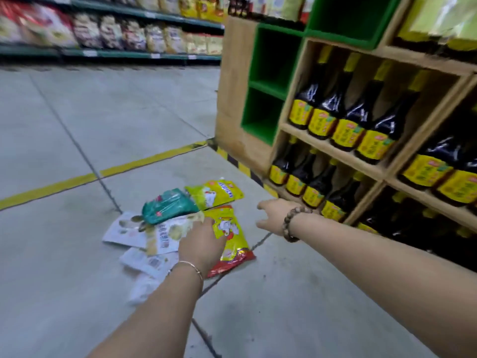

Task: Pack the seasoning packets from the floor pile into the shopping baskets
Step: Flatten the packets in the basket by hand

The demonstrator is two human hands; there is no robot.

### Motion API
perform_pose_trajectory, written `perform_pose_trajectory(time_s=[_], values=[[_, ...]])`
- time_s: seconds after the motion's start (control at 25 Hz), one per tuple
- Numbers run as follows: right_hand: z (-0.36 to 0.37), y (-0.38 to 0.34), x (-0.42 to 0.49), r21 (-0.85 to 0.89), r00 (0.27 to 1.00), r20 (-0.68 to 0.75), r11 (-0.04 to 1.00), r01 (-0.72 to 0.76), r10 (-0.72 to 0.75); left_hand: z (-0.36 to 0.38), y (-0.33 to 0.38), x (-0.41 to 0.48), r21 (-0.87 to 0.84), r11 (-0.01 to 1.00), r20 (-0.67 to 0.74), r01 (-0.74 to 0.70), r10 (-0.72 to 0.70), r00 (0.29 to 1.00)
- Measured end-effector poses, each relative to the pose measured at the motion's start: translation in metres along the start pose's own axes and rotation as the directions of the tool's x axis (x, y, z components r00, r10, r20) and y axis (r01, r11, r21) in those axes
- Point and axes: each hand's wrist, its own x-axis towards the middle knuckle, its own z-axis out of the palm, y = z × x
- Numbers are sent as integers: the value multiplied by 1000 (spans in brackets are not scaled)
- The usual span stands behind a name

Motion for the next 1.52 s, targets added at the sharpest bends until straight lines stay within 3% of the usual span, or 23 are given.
perform_pose_trajectory(time_s=[0.12, 0.24, 0.36, 0.44, 0.76, 0.96, 1.16, 1.24, 1.28, 1.36, 1.44, 1.52], values=[[28, -26, 38, 28, 998, 55, 999, 27, -29, 16, -33, 14, -53, 988, 12, 142, -142, 990], [71, -36, 75, 66, 992, 122, 998, 19, -27, 27, -45, 37, -243, 946, 20, 213, -215, 976], [110, -52, 116, 303, 984, 177, 950, -79, 25, 26, -63, 58, -367, 902, 5, 227, -242, 970], [129, -73, 145, 338, 984, 176, 938, -71, 11, 21, -89, 68, -360, 900, -32, 246, -275, 961], [159, -139, 239, 53, 970, 137, 979, 196, -202, 7, -153, 65, -507, 800, 0, 321, -373, 928], [159, -151, 249, -124, 976, 129, 974, 190, -174, 7, -171, 60, -480, 757, 68, 443, -471, 879], [124, -130, 245, 70, 921, 311, 972, 225, -236, 19, -162, 61, -543, 649, 209, 533, -511, 834], [122, -107, 233, 271, 915, 317, 949, 163, -248, 22, -154, 64, -585, 608, 246, 537, -498, 831], [125, -94, 226, 438, 927, 294, 895, 85, -233, 22, -150, 66, -601, 592, 245, 536, -502, 829], [129, -73, 207, 761, 965, 227, 643, -90, -134, 23, -141, 68, -628, 568, 228, 532, -519, 824], [131, -62, 189, 897, 976, 216, 400, -186, -31, 22, -131, 69, -694, 463, 307, 552, -503, 808], [135, -64, 172, 942, 977, 215, 263, -208, 3, 21, -119, 72, -748, 305, 454, 589, -413, 790]])
